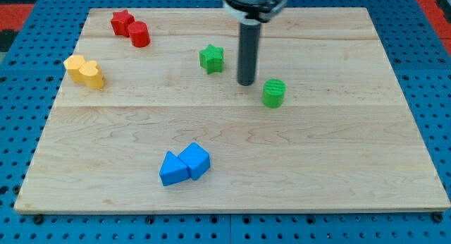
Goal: Slide the green circle parallel right to the blue blocks
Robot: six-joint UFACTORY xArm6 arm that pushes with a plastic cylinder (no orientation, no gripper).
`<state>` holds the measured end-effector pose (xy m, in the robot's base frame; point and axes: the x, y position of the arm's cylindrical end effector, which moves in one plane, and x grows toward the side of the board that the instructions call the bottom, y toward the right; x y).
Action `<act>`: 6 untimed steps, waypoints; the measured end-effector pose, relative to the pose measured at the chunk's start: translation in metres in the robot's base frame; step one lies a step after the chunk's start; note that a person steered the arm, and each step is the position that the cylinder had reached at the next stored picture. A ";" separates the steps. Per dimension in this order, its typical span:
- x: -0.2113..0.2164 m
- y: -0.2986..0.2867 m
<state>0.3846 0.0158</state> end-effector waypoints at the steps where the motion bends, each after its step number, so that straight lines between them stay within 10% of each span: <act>1: 0.018 0.059; 5: 0.135 0.150; 6: 0.064 0.144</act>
